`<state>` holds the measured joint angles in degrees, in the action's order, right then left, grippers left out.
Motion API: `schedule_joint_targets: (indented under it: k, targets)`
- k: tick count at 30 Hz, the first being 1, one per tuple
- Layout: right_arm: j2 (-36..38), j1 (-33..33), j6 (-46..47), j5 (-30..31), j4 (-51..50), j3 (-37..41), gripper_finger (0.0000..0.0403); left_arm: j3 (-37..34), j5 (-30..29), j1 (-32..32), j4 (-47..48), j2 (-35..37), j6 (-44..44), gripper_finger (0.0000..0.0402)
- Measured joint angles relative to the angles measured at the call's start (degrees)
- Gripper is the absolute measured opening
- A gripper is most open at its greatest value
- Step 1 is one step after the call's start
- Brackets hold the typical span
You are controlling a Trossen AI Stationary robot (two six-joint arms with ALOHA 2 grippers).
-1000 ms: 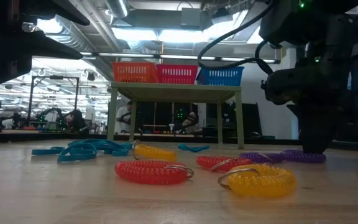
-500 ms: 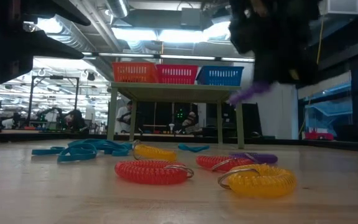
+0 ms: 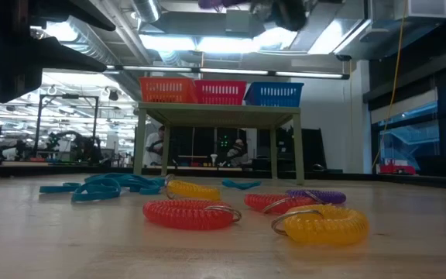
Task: Pick & Place Office Desk Supplies
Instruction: Put the violet spring keychain into the red bin on the shelf
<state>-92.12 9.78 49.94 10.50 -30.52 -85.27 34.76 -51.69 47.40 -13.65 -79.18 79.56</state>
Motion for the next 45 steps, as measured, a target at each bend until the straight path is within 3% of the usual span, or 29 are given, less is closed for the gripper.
schedule_joint_targets:
  k: [11,21,38,41,45]
  targets:
    - [-0.02,-14.37,-10.30,0.66,-0.66,-5.58,0.0019,0.00,-1.45,-0.66,-1.99,0.00,-2.10,0.0182]
    - [-3.59,-26.74,-14.57,-6.57,-2.09,-5.60,0.0022,0.00,-0.83,-2.58,-2.06,0.00,-2.73,0.0182]
    - [-8.47,-32.34,-16.31,-12.73,2.40,-5.58,0.0025,0.02,0.52,-3.45,-3.32,0.00,-2.62,0.0182]
    - [-8.47,-32.58,-16.12,-13.08,4.03,-5.58,0.0044,0.02,0.60,-3.54,-3.30,0.00,-2.62,0.0182]
    - [-8.46,-32.61,-15.75,-13.19,5.20,-5.60,0.0098,0.02,0.60,-3.54,-3.32,0.00,-2.63,0.0182]
